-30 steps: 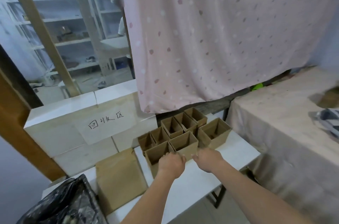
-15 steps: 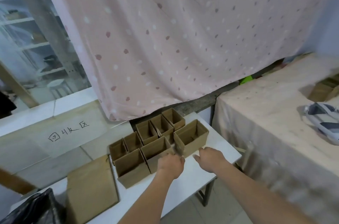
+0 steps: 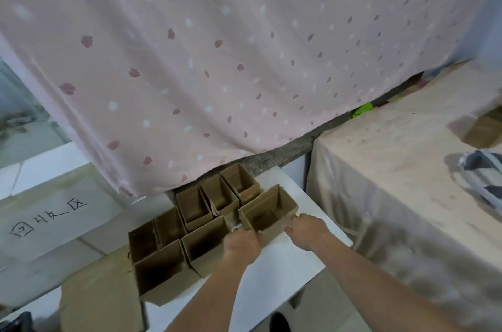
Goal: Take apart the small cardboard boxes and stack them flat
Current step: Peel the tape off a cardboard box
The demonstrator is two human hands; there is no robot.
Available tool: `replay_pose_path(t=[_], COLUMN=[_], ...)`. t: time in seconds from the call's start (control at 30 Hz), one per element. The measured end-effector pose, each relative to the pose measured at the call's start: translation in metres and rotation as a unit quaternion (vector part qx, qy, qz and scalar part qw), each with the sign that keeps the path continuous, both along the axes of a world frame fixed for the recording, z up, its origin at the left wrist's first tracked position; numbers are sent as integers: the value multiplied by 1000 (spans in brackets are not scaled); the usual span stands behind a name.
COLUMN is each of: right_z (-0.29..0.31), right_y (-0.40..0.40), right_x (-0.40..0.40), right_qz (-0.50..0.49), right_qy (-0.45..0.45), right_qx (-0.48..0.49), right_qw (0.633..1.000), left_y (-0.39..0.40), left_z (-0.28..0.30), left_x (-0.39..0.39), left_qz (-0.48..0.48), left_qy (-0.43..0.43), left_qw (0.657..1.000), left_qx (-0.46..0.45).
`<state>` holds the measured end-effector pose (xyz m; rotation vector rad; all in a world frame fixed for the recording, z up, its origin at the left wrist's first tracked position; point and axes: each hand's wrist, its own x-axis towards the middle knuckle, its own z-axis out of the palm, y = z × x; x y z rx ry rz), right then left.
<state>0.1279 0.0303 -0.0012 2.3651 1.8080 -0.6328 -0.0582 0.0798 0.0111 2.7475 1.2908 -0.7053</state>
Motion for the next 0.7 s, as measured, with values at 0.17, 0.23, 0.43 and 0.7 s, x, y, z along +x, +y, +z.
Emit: replay_pose_path(t=[0.17,0.23,0.43,0.7], right_z=[4,6,-9,-44], right_y=[47,67,120,148], right_x=[34,44,69,78], right_qz=[29,25,8,31], right_qy=[-42,-47,-19,19], right_qx=[-17,-21,-62,-111], right_qw=[999,998,998,993], left_y=[37,45,75,88], left_z=[-12,-19,-43,-76], left_x=[11,14,28,42], left_qz=[56,91,279,431], left_qy=[-45,-74,-210,-277], left_qw=[997,992,928,836], left_qx=[-34,-46,-133,-194])
